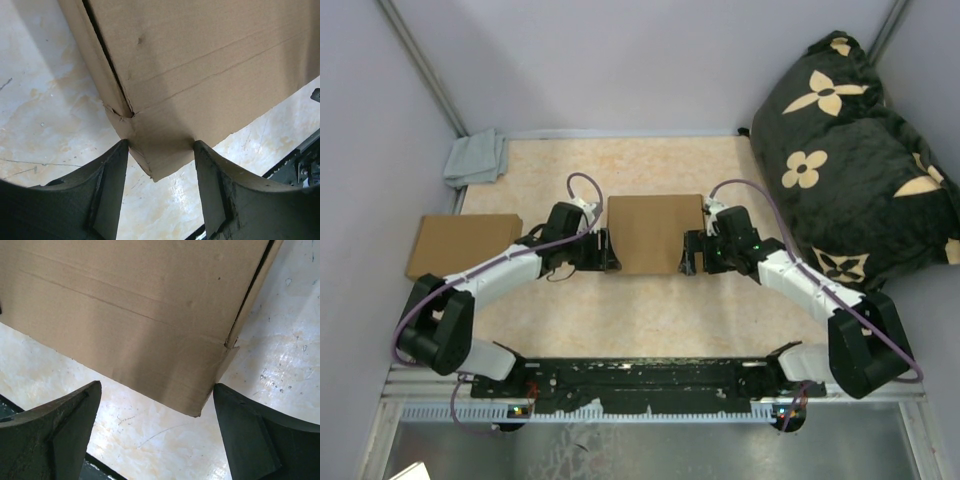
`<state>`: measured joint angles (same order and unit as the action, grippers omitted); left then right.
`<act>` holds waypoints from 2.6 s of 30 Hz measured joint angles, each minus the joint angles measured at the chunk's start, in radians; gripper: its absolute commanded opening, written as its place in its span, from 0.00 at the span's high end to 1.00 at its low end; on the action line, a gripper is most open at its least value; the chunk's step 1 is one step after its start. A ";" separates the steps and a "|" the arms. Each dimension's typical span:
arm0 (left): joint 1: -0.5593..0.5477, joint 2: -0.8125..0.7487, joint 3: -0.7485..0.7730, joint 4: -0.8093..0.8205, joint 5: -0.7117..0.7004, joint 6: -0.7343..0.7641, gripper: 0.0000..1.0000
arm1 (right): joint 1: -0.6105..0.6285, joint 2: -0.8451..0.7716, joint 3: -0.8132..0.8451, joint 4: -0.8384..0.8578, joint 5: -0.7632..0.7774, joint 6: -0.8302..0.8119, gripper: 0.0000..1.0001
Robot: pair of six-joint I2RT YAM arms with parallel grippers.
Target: Fold the paper box
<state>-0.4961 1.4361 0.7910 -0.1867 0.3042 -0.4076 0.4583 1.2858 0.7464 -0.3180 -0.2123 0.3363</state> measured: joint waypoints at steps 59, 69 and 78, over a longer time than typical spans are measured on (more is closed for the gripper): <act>-0.006 -0.010 0.159 -0.286 -0.029 0.032 0.44 | 0.004 0.024 0.089 -0.119 -0.037 0.004 0.08; -0.006 -0.010 0.163 -0.299 -0.035 0.039 0.47 | 0.004 0.028 0.083 -0.111 -0.044 0.005 0.08; -0.017 -0.010 0.196 -0.350 -0.059 0.047 0.50 | 0.004 0.028 0.083 -0.107 -0.048 0.005 0.09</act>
<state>-0.5133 1.4258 0.9874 -0.5365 0.2451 -0.3603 0.4625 1.3136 0.8291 -0.4252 -0.2607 0.3416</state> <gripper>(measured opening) 0.515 0.916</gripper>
